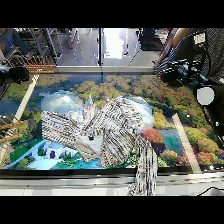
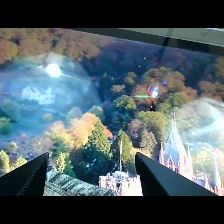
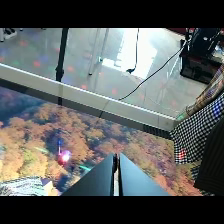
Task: Fold the clothes and pants, and hang the long-sleeved shirts on hangers.
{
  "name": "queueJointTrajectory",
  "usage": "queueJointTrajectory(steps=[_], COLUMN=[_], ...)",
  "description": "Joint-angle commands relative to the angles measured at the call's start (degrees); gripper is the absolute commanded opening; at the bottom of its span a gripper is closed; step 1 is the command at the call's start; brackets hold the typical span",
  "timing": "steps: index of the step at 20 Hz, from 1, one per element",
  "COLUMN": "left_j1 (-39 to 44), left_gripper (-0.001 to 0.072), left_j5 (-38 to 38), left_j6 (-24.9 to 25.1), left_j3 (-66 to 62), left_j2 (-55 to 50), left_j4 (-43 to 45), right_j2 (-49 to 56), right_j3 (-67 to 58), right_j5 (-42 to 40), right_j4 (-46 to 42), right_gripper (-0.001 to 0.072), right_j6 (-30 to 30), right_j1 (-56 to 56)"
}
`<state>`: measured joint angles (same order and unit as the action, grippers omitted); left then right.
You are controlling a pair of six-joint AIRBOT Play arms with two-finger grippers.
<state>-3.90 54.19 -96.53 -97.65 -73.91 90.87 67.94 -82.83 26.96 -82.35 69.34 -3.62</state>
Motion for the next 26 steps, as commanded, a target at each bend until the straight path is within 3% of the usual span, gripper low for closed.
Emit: queueJointTrajectory(steps=[1, 18, 22, 26], left_j1=[-0.1, -0.1, 0.0, 0.0], left_gripper=[0.0585, 0.0585, 0.0585, 0.0585], left_j5=[0.0, -1.2, -0.5, 5.0], left_j6=[0.0, 0.0, -0.2, -0.2], left_j3=[0.0, 0.0, 0.1, 0.1], left_j2=[0.0, -0.3, -0.3, -0.3], left_j4=[0.0, 0.0, -0.3, -5.8], right_j2=[0.0, 0.0, -0.1, -0.4], right_j3=[0.0, 0.0, 0.0, 0.0], right_j5=[0.0, -1.1, -0.2, 2.4], right_j4=[0.0, 2.3, 11.4, 15.9], right_gripper=[0.0059, 0.0059, 0.0059, 0.0054], right_j6=[0.0, 0.4, 0.5, 3.7], right_j1=[0.0, -0.1, -0.1, -0.1])
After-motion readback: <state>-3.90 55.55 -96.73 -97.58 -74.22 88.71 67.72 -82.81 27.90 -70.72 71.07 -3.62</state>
